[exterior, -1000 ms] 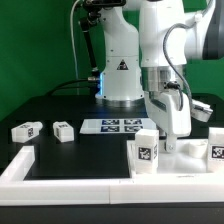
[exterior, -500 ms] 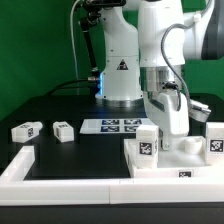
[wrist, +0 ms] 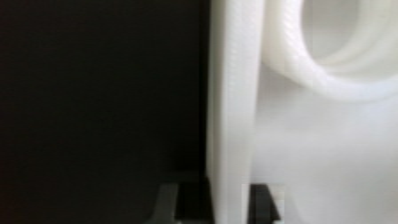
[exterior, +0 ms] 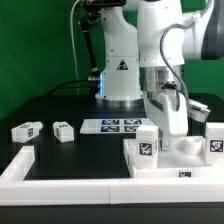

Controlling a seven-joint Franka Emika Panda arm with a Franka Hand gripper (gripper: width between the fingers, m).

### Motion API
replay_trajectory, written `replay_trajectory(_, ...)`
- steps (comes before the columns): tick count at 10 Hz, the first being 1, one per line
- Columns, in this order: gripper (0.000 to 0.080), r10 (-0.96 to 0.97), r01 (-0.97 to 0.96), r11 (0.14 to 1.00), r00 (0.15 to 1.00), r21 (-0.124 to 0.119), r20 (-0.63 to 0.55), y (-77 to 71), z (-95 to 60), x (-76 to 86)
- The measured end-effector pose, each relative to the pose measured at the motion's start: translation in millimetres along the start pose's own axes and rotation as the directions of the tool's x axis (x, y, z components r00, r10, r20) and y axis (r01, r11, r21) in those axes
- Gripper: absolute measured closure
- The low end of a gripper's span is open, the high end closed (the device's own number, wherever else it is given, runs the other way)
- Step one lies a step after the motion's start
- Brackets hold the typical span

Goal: Assemble square table

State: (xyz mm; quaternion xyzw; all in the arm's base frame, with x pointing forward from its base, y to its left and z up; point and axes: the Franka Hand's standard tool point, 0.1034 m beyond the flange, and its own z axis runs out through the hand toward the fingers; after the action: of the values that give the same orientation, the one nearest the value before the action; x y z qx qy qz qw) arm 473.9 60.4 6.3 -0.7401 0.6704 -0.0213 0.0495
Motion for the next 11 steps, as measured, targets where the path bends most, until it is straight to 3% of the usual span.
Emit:
replay_trajectory(2, 0.0745, -0.112, 0.112, 0.994, 0.994, 0.006, -0.006, -1.2, -2.8, 22.0)
replay_trajectory(5, 0.0745, -0.320, 0.321, 0.947, 0.946, -0.023, 0.047, 4.6, -12.1, 42.4)
replay_trajectory(6, 0.0745, -0.419, 0.420, 0.907, 0.907, -0.022, 0.044, 7.0, -12.1, 52.7)
replay_trajectory(8, 0.0744, -0.463, 0.465, 0.885, 0.885, -0.027, 0.041, 9.0, -10.1, 56.8)
replay_trajectory(10, 0.0744, -0.616, 0.617, 0.787, 0.787, -0.026, 0.035, 11.6, -10.8, 75.8)
replay_trajectory(11, 0.0744, -0.741, 0.743, 0.669, 0.668, -0.017, 0.062, 10.7, -11.4, 85.3)
